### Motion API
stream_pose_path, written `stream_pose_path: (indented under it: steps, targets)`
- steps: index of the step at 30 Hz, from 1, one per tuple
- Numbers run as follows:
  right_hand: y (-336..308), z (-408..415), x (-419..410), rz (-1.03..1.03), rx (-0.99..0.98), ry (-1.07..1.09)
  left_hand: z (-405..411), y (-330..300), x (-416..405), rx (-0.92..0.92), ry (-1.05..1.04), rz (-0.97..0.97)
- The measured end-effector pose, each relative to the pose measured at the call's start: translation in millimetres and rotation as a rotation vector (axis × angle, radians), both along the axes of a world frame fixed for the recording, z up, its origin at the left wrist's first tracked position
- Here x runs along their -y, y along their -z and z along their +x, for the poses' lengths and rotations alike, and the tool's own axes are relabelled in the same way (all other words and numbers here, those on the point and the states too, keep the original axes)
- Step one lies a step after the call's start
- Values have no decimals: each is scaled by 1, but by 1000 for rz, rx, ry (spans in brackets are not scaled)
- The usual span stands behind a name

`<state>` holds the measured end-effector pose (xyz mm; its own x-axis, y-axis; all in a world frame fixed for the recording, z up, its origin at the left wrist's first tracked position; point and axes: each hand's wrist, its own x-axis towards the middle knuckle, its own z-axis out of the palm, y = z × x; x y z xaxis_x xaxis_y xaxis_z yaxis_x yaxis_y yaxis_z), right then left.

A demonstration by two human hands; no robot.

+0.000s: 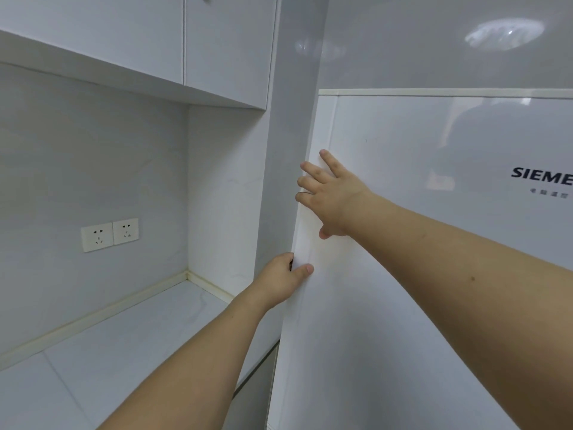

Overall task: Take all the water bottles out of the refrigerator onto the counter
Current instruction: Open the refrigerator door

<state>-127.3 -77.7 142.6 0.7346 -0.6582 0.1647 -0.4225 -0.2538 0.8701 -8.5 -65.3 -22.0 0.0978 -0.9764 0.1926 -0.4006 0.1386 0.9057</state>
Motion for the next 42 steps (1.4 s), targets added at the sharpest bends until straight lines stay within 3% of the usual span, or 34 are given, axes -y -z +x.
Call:
stream_pose_path:
  steps: [20,32,42]
  targets:
    - [10,4,-53,13,72,-79,6,9,-56,8,-107,-50]
    - [13,-11,-169,-8,80,-266,-12,9,-191,-11,-297,-95]
    - [19,-56,-280,-101,35,-401,-57,10,-321,165,-459,-109]
